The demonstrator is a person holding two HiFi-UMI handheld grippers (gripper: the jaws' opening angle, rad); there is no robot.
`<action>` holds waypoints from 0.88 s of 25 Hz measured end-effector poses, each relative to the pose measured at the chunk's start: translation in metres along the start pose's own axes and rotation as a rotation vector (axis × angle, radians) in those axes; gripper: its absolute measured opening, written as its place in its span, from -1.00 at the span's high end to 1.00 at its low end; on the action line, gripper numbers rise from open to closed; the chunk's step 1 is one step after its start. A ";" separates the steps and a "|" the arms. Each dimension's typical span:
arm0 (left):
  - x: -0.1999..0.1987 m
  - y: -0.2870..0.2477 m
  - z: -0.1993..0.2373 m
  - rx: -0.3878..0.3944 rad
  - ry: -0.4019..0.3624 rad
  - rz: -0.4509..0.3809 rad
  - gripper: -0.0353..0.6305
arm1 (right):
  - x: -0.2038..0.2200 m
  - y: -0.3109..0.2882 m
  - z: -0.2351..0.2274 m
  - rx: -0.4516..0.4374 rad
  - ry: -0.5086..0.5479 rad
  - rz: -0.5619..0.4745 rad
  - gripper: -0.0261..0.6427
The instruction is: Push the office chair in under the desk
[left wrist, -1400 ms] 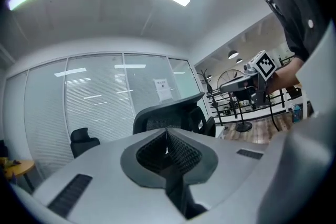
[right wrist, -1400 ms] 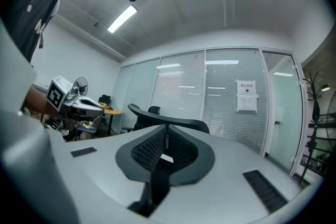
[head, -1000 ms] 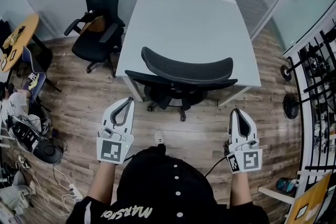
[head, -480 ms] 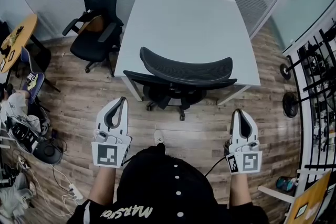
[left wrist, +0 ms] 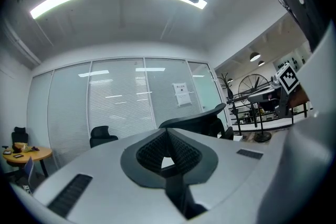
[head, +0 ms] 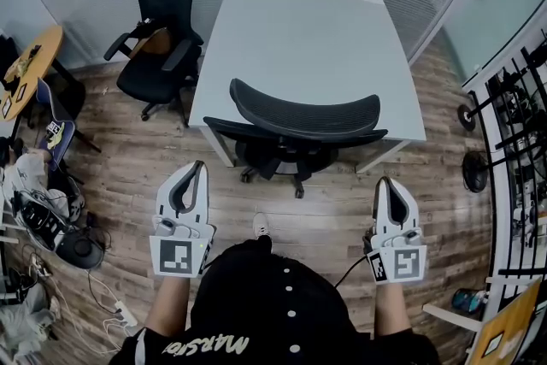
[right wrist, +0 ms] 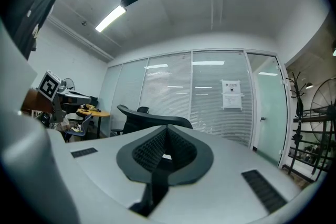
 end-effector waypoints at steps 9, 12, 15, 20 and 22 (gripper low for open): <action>0.002 0.001 -0.001 0.008 -0.002 0.001 0.83 | -0.003 -0.003 0.007 -0.015 0.013 0.001 0.83; 0.001 0.001 -0.002 0.006 -0.002 0.000 0.83 | -0.004 -0.003 0.008 -0.021 0.018 0.003 0.83; 0.000 0.003 -0.002 0.007 -0.007 0.004 0.83 | -0.004 -0.004 0.011 -0.028 0.028 0.009 0.84; 0.000 0.002 -0.002 0.008 -0.010 -0.006 0.83 | -0.005 -0.006 0.013 -0.033 0.032 0.007 0.83; 0.000 0.002 -0.002 0.009 -0.011 -0.011 0.83 | -0.004 -0.007 0.013 -0.032 0.035 0.008 0.84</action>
Point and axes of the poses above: the fingertips, and each gripper's own axes: y backward along the fingers, z to its left, x out of its underside, the point moved 5 cm from there along y, backward along the fingers, and after that the axes turned 5 degrees about -x, right-handed, at the moved point
